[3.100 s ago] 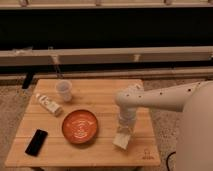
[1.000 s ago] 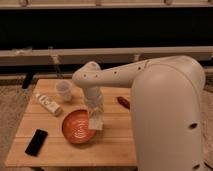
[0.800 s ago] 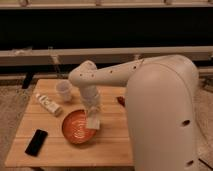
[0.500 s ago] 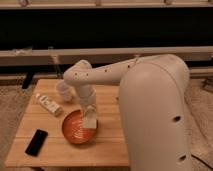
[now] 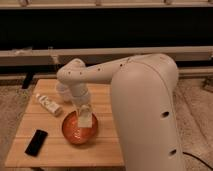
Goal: Place the white sponge in the ceramic bowl
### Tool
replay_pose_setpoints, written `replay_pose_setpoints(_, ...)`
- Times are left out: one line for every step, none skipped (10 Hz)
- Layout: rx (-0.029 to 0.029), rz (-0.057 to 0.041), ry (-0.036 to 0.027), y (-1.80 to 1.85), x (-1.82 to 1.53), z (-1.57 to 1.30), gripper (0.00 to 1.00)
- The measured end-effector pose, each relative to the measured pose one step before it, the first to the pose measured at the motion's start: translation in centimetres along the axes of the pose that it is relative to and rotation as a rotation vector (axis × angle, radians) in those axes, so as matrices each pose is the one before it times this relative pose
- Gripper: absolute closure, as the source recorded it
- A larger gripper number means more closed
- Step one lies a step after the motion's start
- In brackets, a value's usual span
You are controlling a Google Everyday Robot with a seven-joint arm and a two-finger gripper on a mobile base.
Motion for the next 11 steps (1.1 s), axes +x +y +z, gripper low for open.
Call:
replay_pose_setpoints(-0.00123, -0.00782, -0.00056, 0.050, 0.167, -0.089, 0.62)
replay_pose_setpoints(-0.00206, -0.00308, -0.00167, 0.088, -0.115, -0.273, 0.53)
replay_pose_setpoints(-0.00198, -0.00675, -0.00303, 0.543, -0.450, -0.475, 0.42)
replay_pose_setpoints(-0.00161, -0.01189, 0.00065, 0.791, -0.362, -0.343, 0.31)
replay_pose_setpoints(0.00156, -0.00283, 0.00288, -0.074, 0.065, 0.106, 0.23)
replay_pose_setpoints(0.00050, -0.00237, 0.00161, -0.343, 0.221, 0.049, 0.12)
replay_pose_setpoints(-0.00221, -0.00335, -0.00019, -0.072, 0.058, -0.208, 0.04)
replay_pose_setpoints(-0.00330, -0.00666, 0.00095, 0.418, -0.212, -0.117, 0.01)
replay_pose_setpoints(-0.00186, -0.00818, 0.00059, 0.504, -0.234, -0.075, 0.01)
replay_pose_setpoints(-0.00091, -0.00722, 0.00182, 0.252, -0.069, -0.011, 0.01)
replay_pose_setpoints(0.00074, -0.00186, 0.00116, -0.154, 0.059, -0.038, 0.01)
